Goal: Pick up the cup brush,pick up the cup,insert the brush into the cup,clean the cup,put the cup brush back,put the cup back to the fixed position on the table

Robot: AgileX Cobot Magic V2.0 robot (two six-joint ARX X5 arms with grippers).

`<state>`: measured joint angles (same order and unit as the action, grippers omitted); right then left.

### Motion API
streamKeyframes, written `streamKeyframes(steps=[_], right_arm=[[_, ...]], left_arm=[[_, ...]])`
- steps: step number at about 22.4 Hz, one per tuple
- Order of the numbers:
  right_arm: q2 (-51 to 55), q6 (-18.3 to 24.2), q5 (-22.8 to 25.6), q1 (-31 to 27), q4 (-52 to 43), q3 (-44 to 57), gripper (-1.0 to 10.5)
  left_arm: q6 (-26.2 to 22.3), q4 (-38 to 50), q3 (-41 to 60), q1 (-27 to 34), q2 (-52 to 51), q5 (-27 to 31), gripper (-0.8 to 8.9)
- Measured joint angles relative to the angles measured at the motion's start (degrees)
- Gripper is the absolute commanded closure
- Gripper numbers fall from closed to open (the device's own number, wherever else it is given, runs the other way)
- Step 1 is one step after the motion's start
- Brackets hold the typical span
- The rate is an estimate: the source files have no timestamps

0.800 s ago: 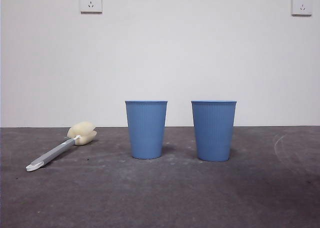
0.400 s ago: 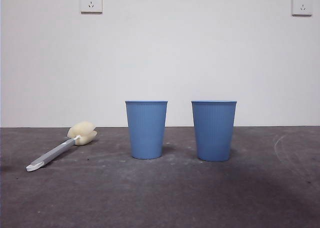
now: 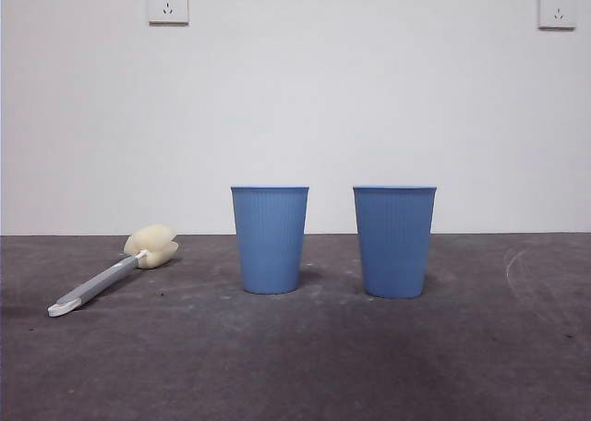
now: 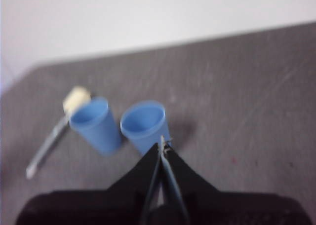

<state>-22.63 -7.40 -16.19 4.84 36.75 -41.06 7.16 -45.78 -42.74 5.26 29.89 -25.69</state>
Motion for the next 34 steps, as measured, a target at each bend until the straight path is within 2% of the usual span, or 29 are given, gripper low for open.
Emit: streamKeyframes(steps=[6, 13, 14, 15, 16, 17, 18, 21, 26, 30, 34], right_arm=[[-7.82, 9.46, -4.81, 0.0, 9.57, -6.25, 9.6], [-10.64, 14.29, -7.69, 0.0, 10.34, -6.93, 9.4], [-10.64, 14.51, -7.72, 0.0, 10.34, -6.93, 8.6], [-10.64, 14.69, -7.69, 0.0, 10.34, -6.95, 7.2], [-10.64, 14.71, -7.69, 0.0, 10.34, -6.95, 5.9], [-10.64, 14.73, -7.69, 0.0, 10.36, -6.95, 4.3], [-10.64, 14.71, -7.72, 0.0, 10.34, -6.95, 3.9], [-10.64, 14.71, -7.69, 0.0, 10.4, -6.95, 3.9], [-10.64, 14.64, -7.78, 0.0, 10.47, -6.95, 3.9], [-10.64, 14.73, -7.82, 0.0, 10.47, -6.95, 3.9], [-10.64, 14.73, -7.82, 0.0, 10.82, -6.95, 3.9]], left_arm=[[-5.77, -9.64, -4.79, 0.0, 3.48, 0.0, 8.21], [-8.9, -12.46, -5.27, -1.36, 6.36, 0.0, 8.14], [-9.29, -12.59, -5.27, -1.73, 6.73, -0.02, 8.02], [-9.55, -12.55, -5.27, -2.1, 6.99, -0.46, 7.22], [-9.62, -12.41, -5.27, -2.32, 7.23, -1.18, 5.81], [-9.7, -12.07, -5.27, -2.43, 7.58, -2.54, 3.41], [-9.73, -11.85, -5.33, -2.45, 8.07, -3.54, 1.91], [-9.7, -9.86, -5.66, -2.95, 10.4, -5.81, 1.89], [-9.64, -3.98, -5.7, -5.51, 17.51, -4.0, 1.89], [-8.48, 3.76, -5.7, -10.64, 27.56, 3.8, 1.89], [-7.17, 8.87, -7.08, -17.0, 39.6, 15.96, 1.89]])
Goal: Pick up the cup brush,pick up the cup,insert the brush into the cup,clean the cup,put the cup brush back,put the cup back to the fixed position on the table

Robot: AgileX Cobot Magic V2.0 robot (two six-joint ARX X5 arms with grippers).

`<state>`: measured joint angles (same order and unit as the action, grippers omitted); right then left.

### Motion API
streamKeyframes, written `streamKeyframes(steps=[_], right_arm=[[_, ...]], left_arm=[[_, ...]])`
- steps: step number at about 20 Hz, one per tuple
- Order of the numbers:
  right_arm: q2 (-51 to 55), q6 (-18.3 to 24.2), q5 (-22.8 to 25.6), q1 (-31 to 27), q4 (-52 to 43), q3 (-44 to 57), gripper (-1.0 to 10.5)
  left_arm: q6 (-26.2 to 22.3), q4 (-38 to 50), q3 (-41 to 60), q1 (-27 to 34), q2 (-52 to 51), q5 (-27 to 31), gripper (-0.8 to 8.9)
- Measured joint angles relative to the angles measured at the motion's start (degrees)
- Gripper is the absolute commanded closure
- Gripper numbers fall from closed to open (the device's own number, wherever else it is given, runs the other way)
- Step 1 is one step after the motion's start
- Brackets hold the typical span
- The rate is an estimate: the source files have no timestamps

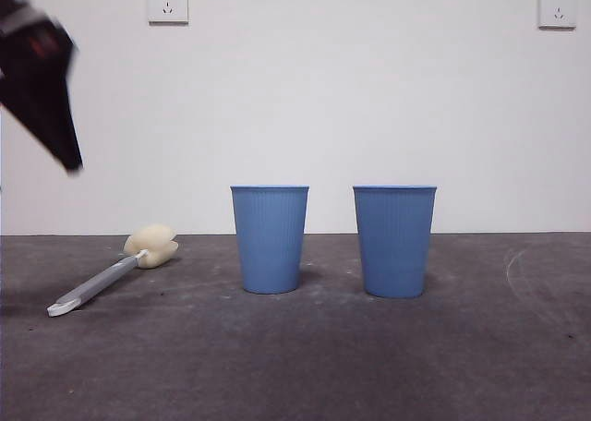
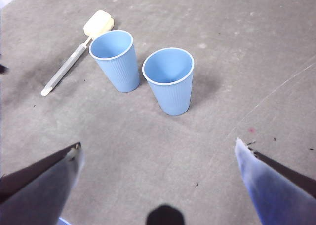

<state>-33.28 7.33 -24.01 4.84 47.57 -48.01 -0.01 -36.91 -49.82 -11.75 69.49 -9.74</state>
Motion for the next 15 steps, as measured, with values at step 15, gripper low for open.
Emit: streamKeyframes(steps=[15], right_arm=[[-1.75, 0.0, 0.0, 0.0, 0.63, 0.0, 3.9]], left_arm=[[7.17, 3.41, -8.37, -6.05, 24.79, 12.2, 2.05]])
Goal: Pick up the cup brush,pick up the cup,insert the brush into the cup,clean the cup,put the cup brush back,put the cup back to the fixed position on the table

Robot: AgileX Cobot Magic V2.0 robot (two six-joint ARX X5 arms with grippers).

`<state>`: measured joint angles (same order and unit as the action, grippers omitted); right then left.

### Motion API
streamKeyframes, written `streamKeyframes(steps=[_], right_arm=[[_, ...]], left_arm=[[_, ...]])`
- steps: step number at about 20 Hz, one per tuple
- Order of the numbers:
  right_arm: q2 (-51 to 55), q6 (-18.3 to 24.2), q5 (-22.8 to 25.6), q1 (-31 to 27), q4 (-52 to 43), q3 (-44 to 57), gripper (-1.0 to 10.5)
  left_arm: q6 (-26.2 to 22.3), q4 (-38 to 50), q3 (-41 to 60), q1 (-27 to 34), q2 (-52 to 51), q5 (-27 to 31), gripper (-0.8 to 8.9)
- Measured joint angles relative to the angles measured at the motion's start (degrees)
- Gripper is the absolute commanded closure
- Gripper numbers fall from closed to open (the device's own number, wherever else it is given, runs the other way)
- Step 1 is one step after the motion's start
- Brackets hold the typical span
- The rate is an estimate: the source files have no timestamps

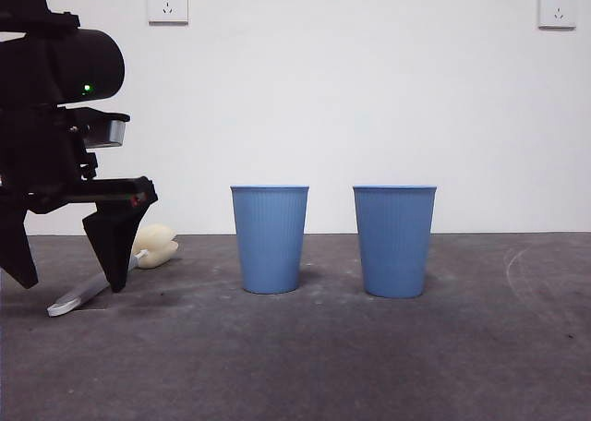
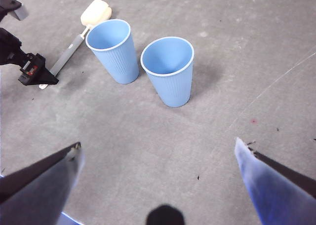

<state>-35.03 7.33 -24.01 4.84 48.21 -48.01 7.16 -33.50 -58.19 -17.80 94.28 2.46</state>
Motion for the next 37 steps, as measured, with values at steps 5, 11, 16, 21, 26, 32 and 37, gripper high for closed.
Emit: streamKeyframes(steps=[5, 11, 16, 21, 26, 32, 37], right_arm=[[-0.11, 0.0, 0.0, 0.0, 0.0, 0.0, 3.9], [-0.11, -0.02, 0.0, 0.0, 0.0, 0.0, 3.9], [-0.11, -0.02, 0.0, 0.0, 0.0, 0.0, 3.9], [-0.11, -0.02, 0.0, 0.0, 0.0, 0.0, 3.9], [-0.11, -0.02, 0.0, 0.0, 0.0, 0.0, 3.9], [-0.11, -0.04, 0.0, 0.02, 0.0, 0.0, 3.9], [-0.11, -0.04, 0.0, 0.02, 0.0, 0.0, 3.9]], left_arm=[[1.11, 1.03, 0.0, 0.0, 2.1, 1.09, 2.86], [2.71, 2.78, 0.0, -0.26, 2.73, 1.09, 4.95], [3.02, 2.75, 0.0, -0.26, 2.73, 1.11, 5.71], [3.5, 2.75, 0.0, -0.26, 2.73, 1.11, 6.32], [4.42, 2.75, 0.0, -0.26, 2.73, 0.85, 7.29], [4.96, 2.75, 0.0, -0.26, 2.73, 0.74, 8.22], [4.92, 2.32, 0.0, 0.24, 2.43, 0.42, 8.22]])
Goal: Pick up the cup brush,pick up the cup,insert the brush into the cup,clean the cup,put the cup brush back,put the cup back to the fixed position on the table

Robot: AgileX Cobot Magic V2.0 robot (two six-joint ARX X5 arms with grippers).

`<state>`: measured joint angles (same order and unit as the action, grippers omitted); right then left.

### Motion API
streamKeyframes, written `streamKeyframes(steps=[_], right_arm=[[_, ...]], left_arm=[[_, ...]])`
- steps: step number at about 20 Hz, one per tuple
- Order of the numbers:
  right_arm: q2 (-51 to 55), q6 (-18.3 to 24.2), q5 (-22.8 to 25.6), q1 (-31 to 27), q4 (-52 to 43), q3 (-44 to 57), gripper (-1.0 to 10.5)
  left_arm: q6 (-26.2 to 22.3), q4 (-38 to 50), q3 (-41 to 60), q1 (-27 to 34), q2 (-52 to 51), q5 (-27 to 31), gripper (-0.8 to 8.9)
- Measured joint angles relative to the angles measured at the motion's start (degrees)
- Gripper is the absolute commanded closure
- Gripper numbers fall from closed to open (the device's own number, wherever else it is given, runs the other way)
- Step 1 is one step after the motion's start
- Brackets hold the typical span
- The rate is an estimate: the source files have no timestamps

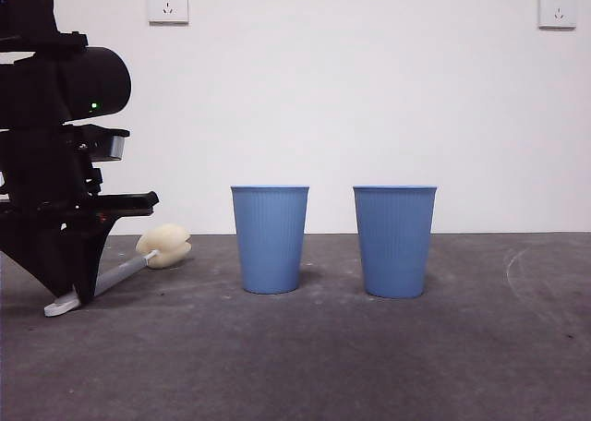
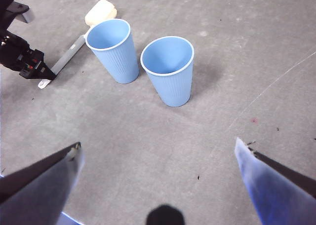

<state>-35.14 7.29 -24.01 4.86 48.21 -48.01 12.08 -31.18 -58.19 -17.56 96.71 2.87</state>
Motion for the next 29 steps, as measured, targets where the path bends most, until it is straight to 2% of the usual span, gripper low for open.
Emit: streamKeyframes(steps=[3, 7, 10, 16, 19, 21, 24, 29], right_arm=[[0.0, 0.0, 0.0, 0.0, 0.0, 0.0, 3.9], [0.0, 0.02, 0.0, 0.0, -0.55, 0.0, 3.9], [0.0, 0.0, 0.22, 0.0, -2.34, 0.0, 3.9], [-0.98, -0.13, 0.2, 2.36, -13.09, 3.34, 3.9], [-3.3, -3.15, 0.68, 5.46, -21.0, 10.21, 3.9], [-5.25, -5.44, 3.13, 8.94, -27.06, 14.58, 3.9], [-9.07, -6.73, 11.04, 15.54, -37.42, 19.63, 3.9], [-20.02, -7.96, 22.88, 23.41, -57.44, 27.93, 3.9]], left_arm=[[-1.42, -1.09, 0.0, 1.55, -3.28, -0.28, 8.22], [-5.16, -3.13, 0.0, 3.72, -12.79, -0.72, 8.22], [-8.61, -8.31, 0.0, 4.04, -20.06, -4.5, 8.22], [-11.04, -12.17, 0.0, 4.04, -34.99, -13.2, 8.22], [-11.52, -17.22, 0.0, 4.04, -39.74, -15.3, 8.22], [-12.31, -20.06, 0.0, 4.04, -41.57, -16.39, 8.22], [-13.09, -22.14, 0.0, 4.04, -43.89, -16.63, 8.22], [-17.77, -33.38, 0.0, 4.02, -44.24, -16.5, 8.22]])
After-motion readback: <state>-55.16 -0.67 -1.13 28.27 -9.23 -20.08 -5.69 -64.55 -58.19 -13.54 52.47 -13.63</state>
